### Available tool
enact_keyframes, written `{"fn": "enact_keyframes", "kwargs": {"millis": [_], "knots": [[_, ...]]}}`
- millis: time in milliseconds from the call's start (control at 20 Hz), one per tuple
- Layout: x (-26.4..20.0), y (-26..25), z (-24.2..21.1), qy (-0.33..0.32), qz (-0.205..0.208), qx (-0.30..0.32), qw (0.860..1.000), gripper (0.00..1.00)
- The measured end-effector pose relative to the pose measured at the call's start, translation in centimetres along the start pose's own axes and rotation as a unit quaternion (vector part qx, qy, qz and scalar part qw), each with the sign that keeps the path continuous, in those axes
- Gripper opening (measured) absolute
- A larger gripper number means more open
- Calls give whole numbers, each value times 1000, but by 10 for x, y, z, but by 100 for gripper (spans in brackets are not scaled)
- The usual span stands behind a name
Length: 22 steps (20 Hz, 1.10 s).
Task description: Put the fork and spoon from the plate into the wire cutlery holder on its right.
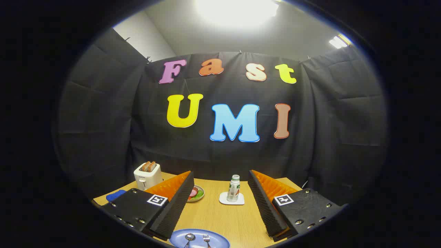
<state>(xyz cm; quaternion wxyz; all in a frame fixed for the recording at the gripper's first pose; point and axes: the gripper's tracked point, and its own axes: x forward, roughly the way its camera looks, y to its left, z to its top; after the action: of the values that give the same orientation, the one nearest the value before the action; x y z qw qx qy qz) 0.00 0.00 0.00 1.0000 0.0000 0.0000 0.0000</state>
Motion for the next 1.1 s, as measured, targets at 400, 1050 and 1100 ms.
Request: {"fn": "enact_keyframes", "kwargs": {"millis": [400,1050,1100], "knots": [[13,4,-11,17,-4,4,1000,97],[8,13,-64,84,25,-34,996,97],[8,15,-72,97,28,-30,994,97]]}}
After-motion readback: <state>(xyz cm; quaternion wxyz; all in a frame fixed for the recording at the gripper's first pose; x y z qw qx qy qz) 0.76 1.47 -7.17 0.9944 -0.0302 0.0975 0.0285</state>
